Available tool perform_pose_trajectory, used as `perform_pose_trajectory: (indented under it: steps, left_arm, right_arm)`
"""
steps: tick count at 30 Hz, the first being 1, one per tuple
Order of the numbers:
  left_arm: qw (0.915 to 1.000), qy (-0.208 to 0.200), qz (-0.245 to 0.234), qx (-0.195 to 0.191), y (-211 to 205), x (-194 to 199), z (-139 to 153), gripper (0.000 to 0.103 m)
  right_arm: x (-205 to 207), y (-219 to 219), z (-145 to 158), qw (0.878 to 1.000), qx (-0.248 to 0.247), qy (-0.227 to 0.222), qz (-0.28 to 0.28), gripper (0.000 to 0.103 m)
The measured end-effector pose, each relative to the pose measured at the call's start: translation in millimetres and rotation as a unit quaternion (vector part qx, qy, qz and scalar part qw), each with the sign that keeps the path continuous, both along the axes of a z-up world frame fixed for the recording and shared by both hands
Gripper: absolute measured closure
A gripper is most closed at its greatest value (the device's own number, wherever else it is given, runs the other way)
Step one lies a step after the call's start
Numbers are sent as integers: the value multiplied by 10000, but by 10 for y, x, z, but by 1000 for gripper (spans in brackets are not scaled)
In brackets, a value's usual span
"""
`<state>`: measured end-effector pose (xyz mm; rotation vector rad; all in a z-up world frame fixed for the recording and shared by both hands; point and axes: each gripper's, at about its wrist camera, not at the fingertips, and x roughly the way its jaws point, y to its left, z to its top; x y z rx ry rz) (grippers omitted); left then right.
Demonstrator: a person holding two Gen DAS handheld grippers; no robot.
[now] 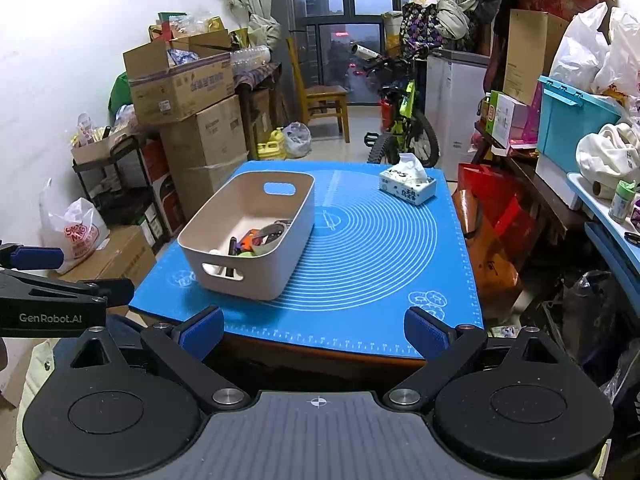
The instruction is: Organize rigid objects
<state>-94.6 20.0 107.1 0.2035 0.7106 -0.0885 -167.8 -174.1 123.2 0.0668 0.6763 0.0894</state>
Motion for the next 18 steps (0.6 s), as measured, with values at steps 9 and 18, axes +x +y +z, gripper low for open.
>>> perform_pose_trajectory:
  steps: [9, 18]
  left_arm:
    - [10000, -34, -29, -21, -20, -32, 18, 13]
    - [10000, -23, -50, -36, -39, -47, 32, 13]
  right_arm:
    - [17, -9, -22, 10000, -9, 39, -10, 6]
    - [9, -20, -23, 10000, -36, 52, -18, 6]
